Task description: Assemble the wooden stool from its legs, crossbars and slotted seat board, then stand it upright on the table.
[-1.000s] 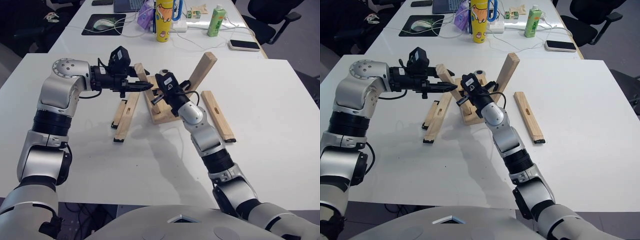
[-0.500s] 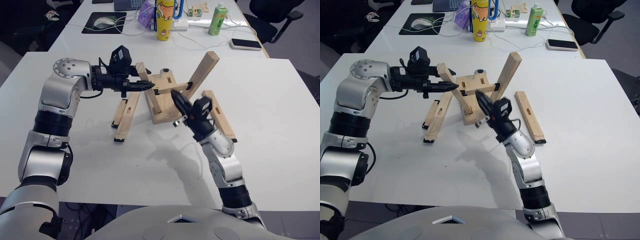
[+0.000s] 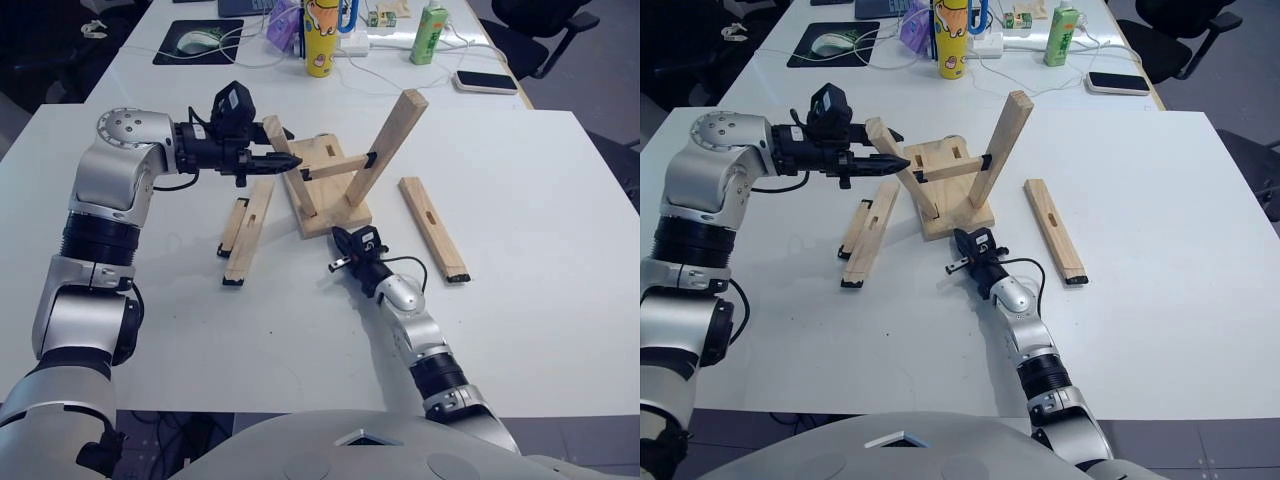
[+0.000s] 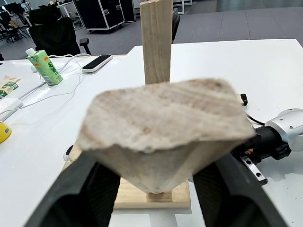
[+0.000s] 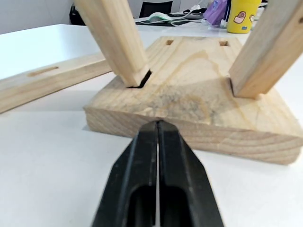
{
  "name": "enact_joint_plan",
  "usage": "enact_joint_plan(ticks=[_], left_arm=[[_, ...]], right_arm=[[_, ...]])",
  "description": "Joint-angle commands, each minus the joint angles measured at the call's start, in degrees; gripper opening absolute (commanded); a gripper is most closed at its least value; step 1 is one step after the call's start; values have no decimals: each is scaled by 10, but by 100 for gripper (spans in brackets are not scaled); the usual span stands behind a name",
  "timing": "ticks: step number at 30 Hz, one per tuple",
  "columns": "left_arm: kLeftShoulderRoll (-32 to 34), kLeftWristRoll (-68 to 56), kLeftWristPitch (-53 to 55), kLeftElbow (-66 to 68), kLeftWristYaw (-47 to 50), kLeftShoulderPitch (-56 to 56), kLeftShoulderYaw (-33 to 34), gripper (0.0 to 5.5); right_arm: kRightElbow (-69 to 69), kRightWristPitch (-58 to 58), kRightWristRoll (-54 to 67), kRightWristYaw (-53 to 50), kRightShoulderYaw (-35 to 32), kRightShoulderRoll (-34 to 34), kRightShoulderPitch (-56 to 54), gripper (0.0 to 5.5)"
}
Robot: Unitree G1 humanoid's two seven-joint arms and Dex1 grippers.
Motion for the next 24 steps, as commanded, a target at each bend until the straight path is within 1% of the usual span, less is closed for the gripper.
enact_joint_plan(ticks=[1,3,5,7,9,15,18,24], left_arm=[[-13,5,41,5,-27,59,-35,207],[-12,0,44,4,-27,57,-33,207],[-11,-2,44,5,-27,55,-30,207],[-10,-6,46,4,-27,52,-25,207],[-10,-10,50,-1,-26,51,-21,207],[-12,-18,58,-13,-26,58,-17,207],[-17,-18,51,-9,-20,61,-11,207],[-24,-21,21,-16,-5,93,12,207]], right_arm=[[-86,-51,65,51,-14,11,25,0],[-121,-53,79,48,-26,13,27,0],[-126,-50,54,17,-34,14,12,0],[-94,-14,15,-37,-43,16,-13,0],[-44,25,-5,-60,-40,17,-34,0],[73,93,-59,-67,-5,17,-62,0],[94,134,-75,-75,6,16,-56,0],[110,171,-103,-78,23,3,-59,0]])
